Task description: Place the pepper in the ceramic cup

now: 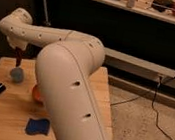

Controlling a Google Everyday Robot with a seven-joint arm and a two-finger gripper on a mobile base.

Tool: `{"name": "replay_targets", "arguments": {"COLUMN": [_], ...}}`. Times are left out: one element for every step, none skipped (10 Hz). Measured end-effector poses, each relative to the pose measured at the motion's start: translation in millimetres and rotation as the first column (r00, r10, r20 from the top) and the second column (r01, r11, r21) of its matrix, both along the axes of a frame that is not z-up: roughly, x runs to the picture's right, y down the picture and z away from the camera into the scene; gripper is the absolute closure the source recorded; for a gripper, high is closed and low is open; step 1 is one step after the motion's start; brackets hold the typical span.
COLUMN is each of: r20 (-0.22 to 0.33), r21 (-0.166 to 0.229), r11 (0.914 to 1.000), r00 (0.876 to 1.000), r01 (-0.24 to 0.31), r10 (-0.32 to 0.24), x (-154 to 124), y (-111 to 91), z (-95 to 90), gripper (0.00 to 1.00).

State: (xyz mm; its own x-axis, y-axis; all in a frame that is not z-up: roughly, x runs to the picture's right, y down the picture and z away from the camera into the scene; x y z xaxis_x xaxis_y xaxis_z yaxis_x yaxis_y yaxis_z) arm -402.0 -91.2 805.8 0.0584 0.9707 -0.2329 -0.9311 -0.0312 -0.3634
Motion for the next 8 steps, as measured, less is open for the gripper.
{"name": "replay_targets", "arguments": {"r20": [0.000, 0.002, 0.003, 0.004, 0.004, 0.001, -0.003, -0.007], "r21": [0.000, 0.000, -0.002, -0.005, -0.007, -0.007, -0.005, -0.003], "r11": [1.0000, 0.9999, 0.9998, 0.9996, 0.9995, 0.9993, 0.9992, 0.9992], "r00": [1.000, 1.000, 1.000, 1.000, 1.000, 0.999, 0.999, 0.999], "r01": [0.006, 0.014, 0.021, 0.026, 0.029, 0.036, 0.039, 0.040], "r10": [-0.006, -0.014, -0.021, -0.026, -0.029, -0.036, -0.039, -0.040], "x": [-3, -8, -12, -16, -19, -23, -24, -25], "y": [3, 8, 13, 18, 22, 26, 27, 27], "z": [6.6, 12.5, 18.9, 25.0, 28.7, 35.6, 40.7, 44.7], "gripper": [0.73, 0.73, 0.73, 0.73, 0.73, 0.73, 0.73, 0.73]}}
